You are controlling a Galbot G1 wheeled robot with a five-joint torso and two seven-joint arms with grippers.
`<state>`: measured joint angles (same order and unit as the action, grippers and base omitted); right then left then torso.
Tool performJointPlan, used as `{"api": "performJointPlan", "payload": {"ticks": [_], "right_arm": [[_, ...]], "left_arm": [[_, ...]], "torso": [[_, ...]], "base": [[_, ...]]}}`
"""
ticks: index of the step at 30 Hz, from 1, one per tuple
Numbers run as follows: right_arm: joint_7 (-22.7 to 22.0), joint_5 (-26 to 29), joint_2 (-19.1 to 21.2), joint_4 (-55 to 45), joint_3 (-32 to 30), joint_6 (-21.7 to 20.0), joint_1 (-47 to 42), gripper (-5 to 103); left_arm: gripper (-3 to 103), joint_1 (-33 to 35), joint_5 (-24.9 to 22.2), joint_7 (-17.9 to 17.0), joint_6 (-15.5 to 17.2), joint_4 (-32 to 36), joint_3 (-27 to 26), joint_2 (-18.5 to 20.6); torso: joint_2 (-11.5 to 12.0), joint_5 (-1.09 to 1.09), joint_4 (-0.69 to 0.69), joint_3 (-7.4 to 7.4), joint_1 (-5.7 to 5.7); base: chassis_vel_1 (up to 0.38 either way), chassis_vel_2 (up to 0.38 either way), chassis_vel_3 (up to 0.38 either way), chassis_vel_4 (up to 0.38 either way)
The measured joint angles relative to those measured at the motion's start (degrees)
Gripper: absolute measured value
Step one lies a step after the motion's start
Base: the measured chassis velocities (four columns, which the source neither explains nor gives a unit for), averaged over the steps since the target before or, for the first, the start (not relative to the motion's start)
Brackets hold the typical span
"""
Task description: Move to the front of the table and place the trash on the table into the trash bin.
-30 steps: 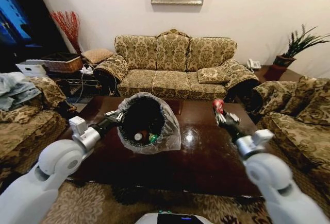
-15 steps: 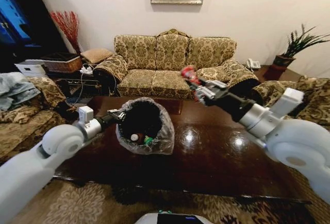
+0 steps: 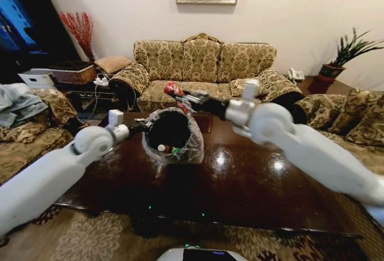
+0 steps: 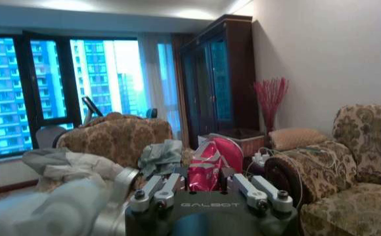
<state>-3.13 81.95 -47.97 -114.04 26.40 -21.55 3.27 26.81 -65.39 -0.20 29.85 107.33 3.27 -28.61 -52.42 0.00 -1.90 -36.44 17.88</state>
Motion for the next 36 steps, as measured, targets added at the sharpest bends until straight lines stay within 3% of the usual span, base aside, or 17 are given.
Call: {"api": "performJointPlan", "payload": {"ticks": [2, 6, 8, 10, 13, 19, 22, 24, 25, 33, 36], "right_arm": [[0.0, -0.3, -0.2, 0.3, 0.5, -0.1, 0.3, 28], [0.7, -4.3, -0.5, 2.2, 3.4, -0.4, 1.6, 28], [0.8, -5.1, -0.9, 3.0, 3.8, -0.4, 2.0, 28], [0.1, -6.3, -3.7, 6.9, 6.2, -0.4, 3.9, 28], [-1.0, -8.3, -6.1, 10.2, 7.7, -1.0, 4.8, 28], [-2.9, -12.7, -6.8, 11.8, 8.7, -4.9, 4.9, 25], [-4.7, -14.1, -6.6, 11.4, 8.8, -5.2, 4.5, 39], [-4.9, -14.1, -6.6, 11.4, 8.8, -5.3, 4.5, 39], [-5.2, -14.1, -6.6, 11.3, 8.9, -5.3, 4.6, 50], [-7.2, -13.4, -7.7, 11.0, 9.0, -3.7, 5.5, 72], [-12.5, -10.5, -6.9, 8.6, 5.8, -3.2, 6.1, 88]], "left_arm": [[2, -3.0, 0.0, 0.4, 0.0, -1.9, 2.1, -0.6], [2, -15.1, -0.2, 2.4, 0.0, -10.0, 11.7, -4.0], [2, -16.4, -0.4, 2.5, 0.0, -10.9, 13.1, -4.6], [2, -20.5, -1.3, 2.7, 0.1, -13.5, 17.8, -7.0], [2, -22.1, -1.4, 2.7, 0.1, -14.6, 19.2, -8.4], [2, -22.3, -0.8, 3.6, -0.2, -15.7, 19.6, -8.5], [2, -22.3, -0.5, 4.6, -0.7, -16.2, 19.2, -8.1], [2, -22.3, -0.4, 4.7, -0.8, -16.2, 19.1, -8.0], [2, -22.3, -0.3, 4.9, -0.9, -16.3, 18.9, -7.9], [2, -22.1, 0.0, 4.0, -1.1, -15.7, 18.3, -8.1], [2, -20.8, -0.2, 4.1, -0.5, -13.6, 15.5, -6.7]], "torso": [[0.0, 0.0, 0.01, 0.0, 0.0], [0.0, 0.01, 0.03, 0.02, -0.01], [0.0, 0.01, 0.04, 0.02, -0.02], [0.0, -0.01, 0.04, 0.01, -0.01], [0.0, 0.0, 0.01, 0.01, -0.01], [0.0, -0.02, 0.0, 0.01, -0.01], [0.0, 0.01, 0.01, 0.02, -0.02], [0.0, 0.0, 0.02, 0.02, -0.02], [0.0, 0.0, 0.02, 0.02, -0.02], [0.0, -0.01, 0.0, 0.02, -0.02], [0.0, -0.01, 0.02, 0.02, -0.01]], "base": [[0.0, 0.0, 0.0, 0.0], [0.0, 0.0, 0.0, 0.0], [0.0, 0.0, 0.0, 0.0], [0.0, 0.0, 0.0, 0.0], [0.0, 0.0, 0.0, 0.0], [0.0, 0.0, 0.0, 0.0], [0.0, 0.0, 0.0, 0.0], [0.0, 0.0, 0.0, 0.0], [0.0, 0.0, 0.0, 0.0], [0.0, 0.0, 0.0, 0.0], [0.0, 0.0, 0.0, 0.0]]}}
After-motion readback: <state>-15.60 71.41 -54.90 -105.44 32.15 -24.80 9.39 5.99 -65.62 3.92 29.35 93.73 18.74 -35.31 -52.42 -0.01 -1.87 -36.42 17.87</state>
